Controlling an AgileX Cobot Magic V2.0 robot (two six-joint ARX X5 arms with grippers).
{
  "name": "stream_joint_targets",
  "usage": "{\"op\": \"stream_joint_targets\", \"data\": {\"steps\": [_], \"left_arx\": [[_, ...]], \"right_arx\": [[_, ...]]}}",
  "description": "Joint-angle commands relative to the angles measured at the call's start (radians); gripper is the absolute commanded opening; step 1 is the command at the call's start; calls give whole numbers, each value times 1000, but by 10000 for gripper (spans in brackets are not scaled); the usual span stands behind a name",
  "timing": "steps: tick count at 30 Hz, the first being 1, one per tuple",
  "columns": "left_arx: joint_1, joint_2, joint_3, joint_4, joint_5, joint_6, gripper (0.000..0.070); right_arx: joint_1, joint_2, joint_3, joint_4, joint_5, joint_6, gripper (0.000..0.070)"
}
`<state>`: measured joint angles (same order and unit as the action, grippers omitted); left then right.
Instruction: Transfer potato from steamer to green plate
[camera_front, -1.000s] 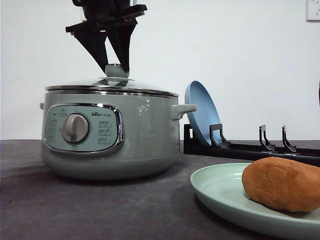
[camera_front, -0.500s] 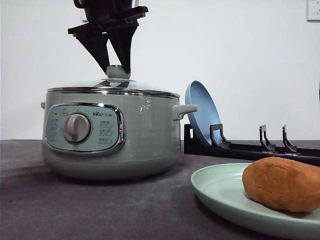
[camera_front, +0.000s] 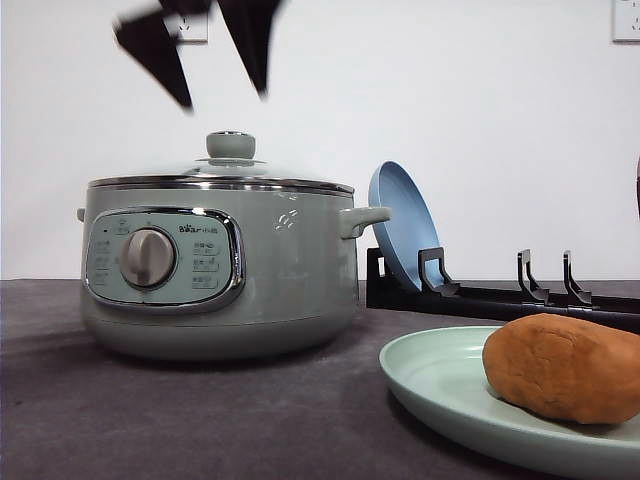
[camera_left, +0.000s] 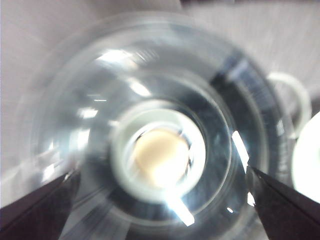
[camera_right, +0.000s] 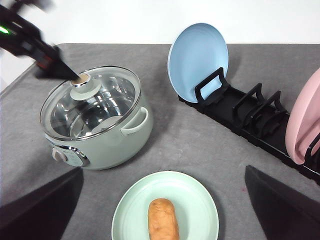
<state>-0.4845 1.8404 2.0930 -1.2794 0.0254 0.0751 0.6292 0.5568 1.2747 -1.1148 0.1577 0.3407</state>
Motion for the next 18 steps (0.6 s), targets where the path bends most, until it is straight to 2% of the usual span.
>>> {"op": "stream_joint_targets", "data": {"steps": [1, 9, 13, 18], "left_arx": [[-6, -53, 45, -10, 0, -16, 700], [-7, -271, 23, -81, 15, -33, 700], [-7, -422, -70, -36, 40, -33, 700], [-7, -660, -308, 99, 105, -33, 700]], "right_arx": [[9, 3, 15, 13, 0, -6, 655], [9, 3, 15, 12, -1, -39, 655], [10, 3, 15, 6, -14, -63, 655], [10, 3, 15, 6, -74, -129, 654]]}}
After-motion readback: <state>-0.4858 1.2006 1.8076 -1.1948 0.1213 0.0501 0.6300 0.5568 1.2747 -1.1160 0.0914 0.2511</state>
